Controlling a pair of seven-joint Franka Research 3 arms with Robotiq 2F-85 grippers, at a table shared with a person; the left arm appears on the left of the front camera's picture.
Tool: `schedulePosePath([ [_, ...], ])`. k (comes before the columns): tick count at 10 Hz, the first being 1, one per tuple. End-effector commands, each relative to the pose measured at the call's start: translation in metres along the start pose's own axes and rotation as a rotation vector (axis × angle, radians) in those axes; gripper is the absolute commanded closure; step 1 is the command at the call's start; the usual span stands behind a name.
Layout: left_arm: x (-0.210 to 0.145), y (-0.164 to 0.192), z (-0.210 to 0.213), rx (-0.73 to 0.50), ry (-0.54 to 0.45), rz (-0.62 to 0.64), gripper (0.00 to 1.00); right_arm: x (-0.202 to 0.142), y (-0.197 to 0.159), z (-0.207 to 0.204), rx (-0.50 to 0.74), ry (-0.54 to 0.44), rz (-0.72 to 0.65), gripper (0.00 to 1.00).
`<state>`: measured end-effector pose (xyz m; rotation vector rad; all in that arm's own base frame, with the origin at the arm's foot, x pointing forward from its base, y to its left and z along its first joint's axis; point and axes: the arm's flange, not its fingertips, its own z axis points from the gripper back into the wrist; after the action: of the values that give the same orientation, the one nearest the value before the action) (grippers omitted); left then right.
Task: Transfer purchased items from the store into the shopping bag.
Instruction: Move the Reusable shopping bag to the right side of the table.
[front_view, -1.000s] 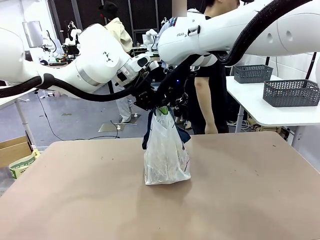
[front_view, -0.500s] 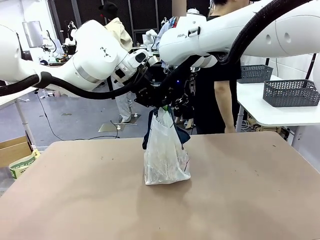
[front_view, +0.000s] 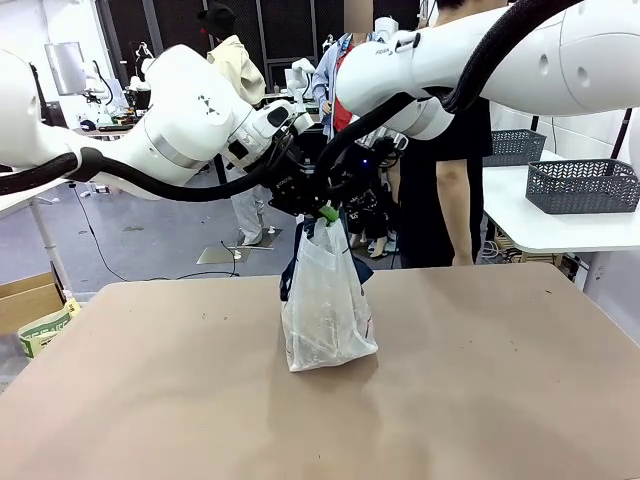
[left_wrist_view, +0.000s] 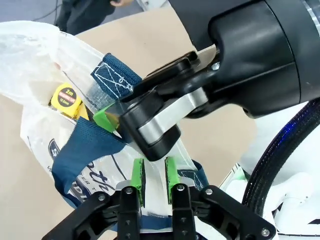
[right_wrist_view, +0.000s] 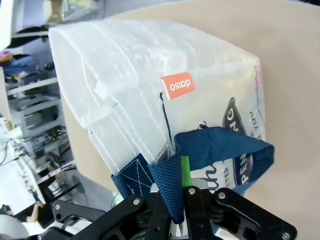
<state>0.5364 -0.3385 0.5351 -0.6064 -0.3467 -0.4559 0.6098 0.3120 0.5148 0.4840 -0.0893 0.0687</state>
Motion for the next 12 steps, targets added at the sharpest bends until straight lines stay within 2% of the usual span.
schedulePosePath([
  [1,-0.01,0.003,0.005,-0.028,-0.037,-0.022,0.76,-0.009,-0.006,-0.002,0.044,-0.008,-0.002,1.0],
  [12,-0.013,-0.001,0.01,-0.109,-0.065,-0.043,0.76,-0.009,-0.002,-0.013,-0.04,-0.034,-0.019,1.0],
])
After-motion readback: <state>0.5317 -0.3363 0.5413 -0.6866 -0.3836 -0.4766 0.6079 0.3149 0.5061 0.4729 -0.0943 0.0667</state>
